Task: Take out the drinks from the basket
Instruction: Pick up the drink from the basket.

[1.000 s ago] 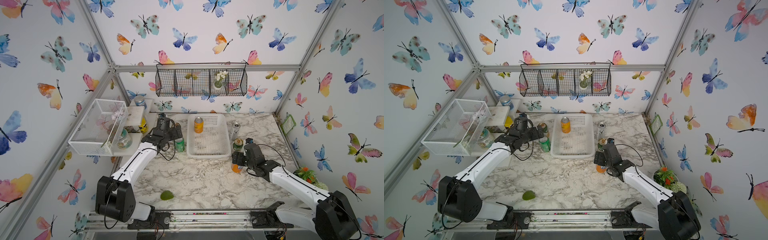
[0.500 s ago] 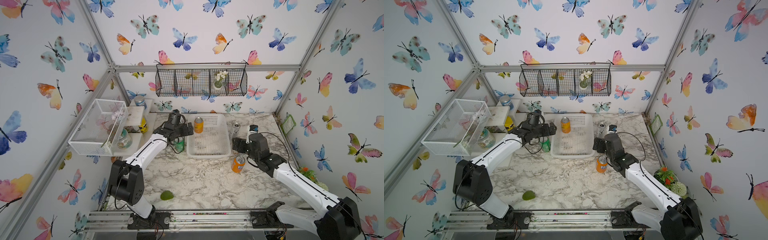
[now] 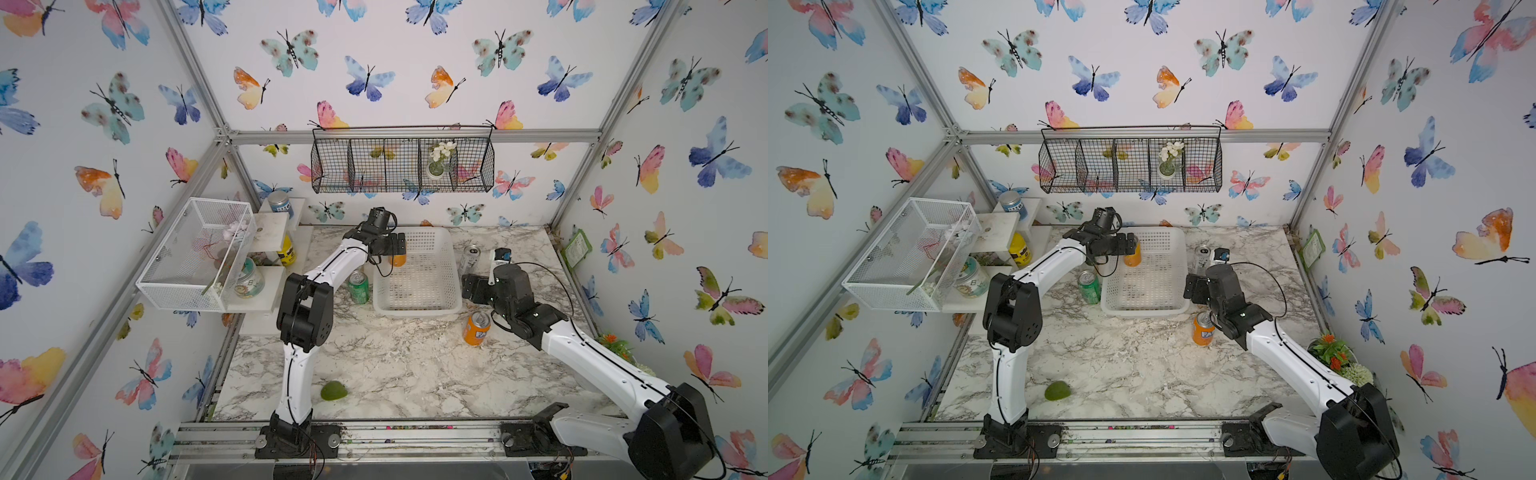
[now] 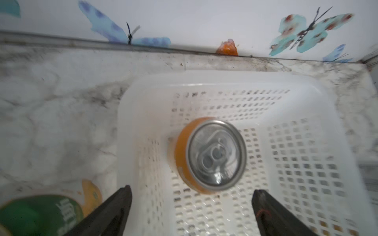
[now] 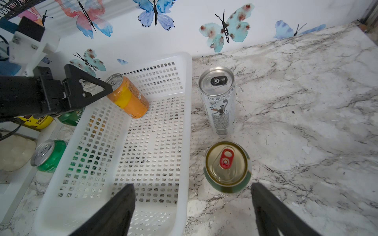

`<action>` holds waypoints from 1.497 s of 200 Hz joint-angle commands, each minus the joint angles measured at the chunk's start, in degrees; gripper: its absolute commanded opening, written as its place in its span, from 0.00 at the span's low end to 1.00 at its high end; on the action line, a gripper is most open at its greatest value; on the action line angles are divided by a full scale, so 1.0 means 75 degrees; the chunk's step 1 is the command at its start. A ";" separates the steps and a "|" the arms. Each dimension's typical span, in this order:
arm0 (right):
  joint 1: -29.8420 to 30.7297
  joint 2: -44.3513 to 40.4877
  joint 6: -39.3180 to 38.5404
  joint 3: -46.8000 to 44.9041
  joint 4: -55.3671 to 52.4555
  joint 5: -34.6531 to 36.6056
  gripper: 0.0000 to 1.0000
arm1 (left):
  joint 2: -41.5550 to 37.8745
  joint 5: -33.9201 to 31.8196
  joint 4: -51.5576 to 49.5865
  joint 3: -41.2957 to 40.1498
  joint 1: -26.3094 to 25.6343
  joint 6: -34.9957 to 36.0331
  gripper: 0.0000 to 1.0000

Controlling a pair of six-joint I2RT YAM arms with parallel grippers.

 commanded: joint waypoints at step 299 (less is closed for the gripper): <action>0.0014 0.0121 -0.0082 0.0073 0.0120 0.0189 0.92 | 0.1314 -0.0911 -0.0224 0.1225 -0.0256 0.0516 0.70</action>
